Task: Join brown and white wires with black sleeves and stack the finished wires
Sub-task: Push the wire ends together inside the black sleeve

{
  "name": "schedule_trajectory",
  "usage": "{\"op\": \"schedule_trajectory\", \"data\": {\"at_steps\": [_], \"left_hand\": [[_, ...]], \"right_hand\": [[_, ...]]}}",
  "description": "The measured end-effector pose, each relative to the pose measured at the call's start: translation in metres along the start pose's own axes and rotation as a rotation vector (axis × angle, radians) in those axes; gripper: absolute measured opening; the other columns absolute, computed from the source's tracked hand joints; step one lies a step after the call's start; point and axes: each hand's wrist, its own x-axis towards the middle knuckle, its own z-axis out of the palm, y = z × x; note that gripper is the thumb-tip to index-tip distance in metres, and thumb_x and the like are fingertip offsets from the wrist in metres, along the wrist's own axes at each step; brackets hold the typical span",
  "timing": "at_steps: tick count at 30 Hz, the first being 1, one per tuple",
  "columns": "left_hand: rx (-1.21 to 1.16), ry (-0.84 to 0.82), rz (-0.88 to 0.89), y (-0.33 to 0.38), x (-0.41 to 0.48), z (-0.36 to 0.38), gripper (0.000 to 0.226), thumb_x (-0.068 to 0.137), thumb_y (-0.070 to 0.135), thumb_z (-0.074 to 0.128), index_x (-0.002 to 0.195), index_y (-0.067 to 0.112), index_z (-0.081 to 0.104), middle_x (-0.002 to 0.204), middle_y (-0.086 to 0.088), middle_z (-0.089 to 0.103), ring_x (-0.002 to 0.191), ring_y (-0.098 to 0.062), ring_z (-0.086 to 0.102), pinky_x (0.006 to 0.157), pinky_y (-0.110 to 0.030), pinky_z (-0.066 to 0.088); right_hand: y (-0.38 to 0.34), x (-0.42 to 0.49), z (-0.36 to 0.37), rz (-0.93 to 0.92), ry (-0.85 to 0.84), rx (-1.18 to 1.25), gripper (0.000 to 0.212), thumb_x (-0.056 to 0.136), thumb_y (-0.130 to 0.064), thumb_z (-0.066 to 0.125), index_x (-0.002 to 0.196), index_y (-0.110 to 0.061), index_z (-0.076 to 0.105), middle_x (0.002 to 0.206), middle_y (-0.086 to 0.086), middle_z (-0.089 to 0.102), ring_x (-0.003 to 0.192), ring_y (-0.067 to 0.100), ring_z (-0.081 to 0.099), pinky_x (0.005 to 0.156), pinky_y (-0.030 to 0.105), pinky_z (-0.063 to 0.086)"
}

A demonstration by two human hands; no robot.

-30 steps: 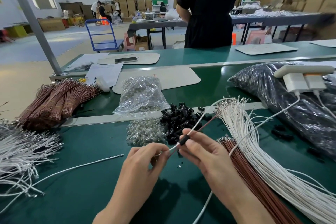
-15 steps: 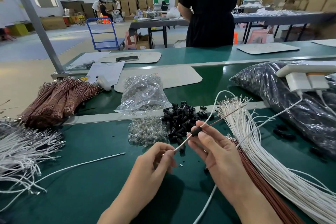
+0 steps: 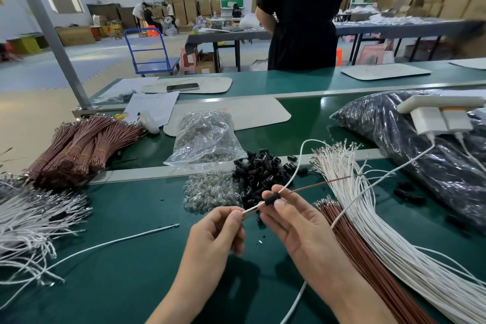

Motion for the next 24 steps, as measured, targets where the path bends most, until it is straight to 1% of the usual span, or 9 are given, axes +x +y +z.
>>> {"op": "schedule_trajectory", "data": {"at_steps": [3,5,8,12,14,16,20,22,24], "left_hand": [[0.019,-0.025,0.005,0.000,-0.001,0.001,0.013,0.098,0.014,0.060,0.093,0.007,0.071,0.065,-0.005,0.064,0.055,-0.019,0.056,0.053,-0.027,0.050],[0.028,-0.016,0.038,0.001,-0.002,0.002,0.014,0.098,0.013,0.060,0.092,0.011,0.072,0.065,-0.004,0.064,0.055,-0.018,0.057,0.054,-0.027,0.050],[0.035,0.011,0.067,0.000,-0.006,0.006,0.015,0.098,0.012,0.060,0.092,0.014,0.074,0.065,-0.002,0.065,0.055,-0.015,0.057,0.055,-0.026,0.051],[0.050,-0.009,0.054,-0.001,-0.009,0.011,0.016,0.099,0.011,0.060,0.094,0.016,0.074,0.068,-0.003,0.069,0.059,-0.013,0.059,0.058,-0.025,0.052],[0.049,-0.032,0.057,-0.001,-0.010,0.011,0.018,0.099,0.012,0.059,0.098,0.017,0.075,0.073,-0.006,0.071,0.062,-0.014,0.062,0.062,-0.026,0.054],[0.035,-0.056,0.048,-0.001,-0.009,0.011,0.018,0.098,0.015,0.058,0.104,0.017,0.075,0.078,-0.008,0.073,0.067,-0.017,0.065,0.068,-0.028,0.056],[-0.025,-0.035,0.007,-0.004,-0.007,0.013,0.026,0.088,0.026,0.062,0.107,0.010,0.067,0.082,-0.012,0.075,0.070,-0.022,0.068,0.072,-0.033,0.059],[-0.051,-0.029,-0.010,-0.005,-0.007,0.010,0.027,0.087,0.027,0.063,0.105,0.007,0.064,0.082,-0.013,0.075,0.070,-0.024,0.070,0.072,-0.033,0.060],[-0.087,-0.047,-0.038,-0.005,-0.006,0.008,0.030,0.088,0.030,0.061,0.106,0.006,0.064,0.082,-0.015,0.075,0.071,-0.026,0.071,0.071,-0.034,0.061]], "right_hand": [[0.004,-0.001,0.002,0.031,-0.052,-0.079,0.023,0.079,-0.013,0.074,0.100,-0.020,0.079,0.116,0.014,0.073,0.097,0.022,0.072,0.083,0.030,0.058],[0.009,-0.002,0.003,0.038,-0.092,-0.155,0.021,0.081,-0.015,0.079,0.101,-0.022,0.078,0.114,0.014,0.073,0.099,0.023,0.071,0.088,0.033,0.057],[0.016,-0.006,0.005,0.008,-0.132,-0.236,0.021,0.085,-0.016,0.070,0.106,-0.023,0.073,0.102,0.014,0.072,0.094,0.025,0.069,0.089,0.038,0.056],[0.015,-0.009,0.005,-0.099,-0.119,-0.445,0.020,0.088,-0.017,0.074,0.104,-0.027,0.069,0.085,0.006,0.070,0.081,0.018,0.068,0.079,0.026,0.055],[0.012,-0.009,0.005,-0.130,-0.095,-0.446,0.015,0.090,-0.018,0.072,0.102,-0.025,0.068,0.080,0.006,0.069,0.079,0.018,0.069,0.075,0.025,0.056],[0.011,-0.009,0.004,-0.133,-0.067,-0.427,0.013,0.089,-0.020,0.069,0.101,-0.023,0.066,0.081,0.009,0.068,0.080,0.020,0.071,0.075,0.025,0.057],[0.013,-0.007,0.003,-0.133,-0.015,-0.414,0.018,0.085,-0.020,0.070,0.103,-0.021,0.065,0.083,0.011,0.071,0.080,0.020,0.072,0.074,0.024,0.057],[0.014,-0.006,0.002,-0.115,-0.002,-0.390,0.023,0.085,-0.014,0.072,0.105,-0.016,0.062,0.086,0.012,0.073,0.081,0.021,0.072,0.075,0.024,0.057],[0.014,-0.006,0.001,-0.104,-0.003,-0.403,0.022,0.087,-0.005,0.071,0.105,-0.012,0.059,0.084,0.009,0.073,0.080,0.019,0.072,0.074,0.022,0.057]]}}
